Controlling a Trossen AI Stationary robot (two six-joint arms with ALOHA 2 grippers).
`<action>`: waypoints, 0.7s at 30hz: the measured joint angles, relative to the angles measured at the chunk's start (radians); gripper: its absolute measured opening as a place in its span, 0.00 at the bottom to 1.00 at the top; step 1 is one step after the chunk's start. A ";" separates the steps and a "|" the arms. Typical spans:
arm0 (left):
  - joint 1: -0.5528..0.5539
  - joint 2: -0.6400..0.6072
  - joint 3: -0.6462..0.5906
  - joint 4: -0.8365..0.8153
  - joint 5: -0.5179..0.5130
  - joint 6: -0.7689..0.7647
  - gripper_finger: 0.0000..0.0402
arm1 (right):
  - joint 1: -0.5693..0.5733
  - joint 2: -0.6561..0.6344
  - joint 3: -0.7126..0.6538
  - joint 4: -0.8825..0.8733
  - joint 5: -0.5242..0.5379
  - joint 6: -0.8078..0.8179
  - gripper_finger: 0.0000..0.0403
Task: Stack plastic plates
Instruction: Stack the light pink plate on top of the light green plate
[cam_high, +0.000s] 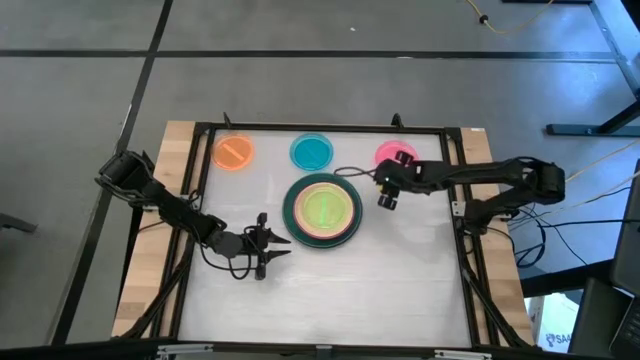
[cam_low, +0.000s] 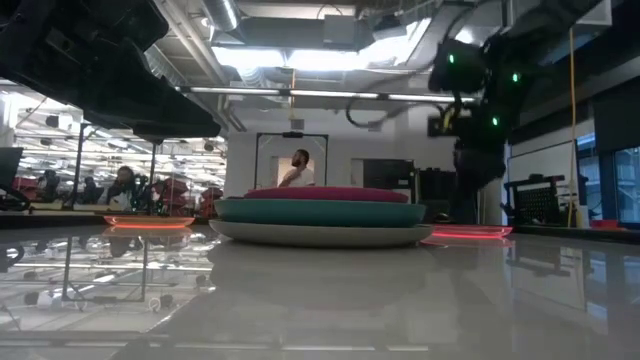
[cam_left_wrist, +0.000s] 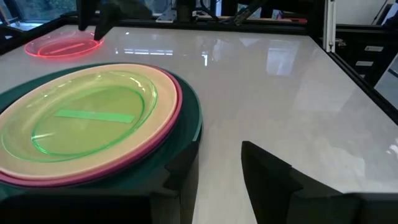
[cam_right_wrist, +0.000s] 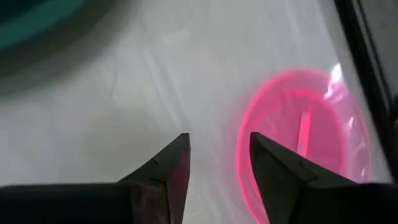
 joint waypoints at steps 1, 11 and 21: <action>0.000 0.000 0.000 0.000 0.000 0.000 0.28 | -0.022 0.000 -0.018 0.017 -0.004 0.000 0.39; 0.000 0.000 0.000 0.000 0.000 0.000 0.28 | -0.166 0.000 -0.178 0.242 -0.097 -0.015 0.39; 0.000 0.000 0.000 0.000 -0.005 0.001 0.28 | -0.267 0.000 -0.252 0.350 -0.160 -0.033 0.37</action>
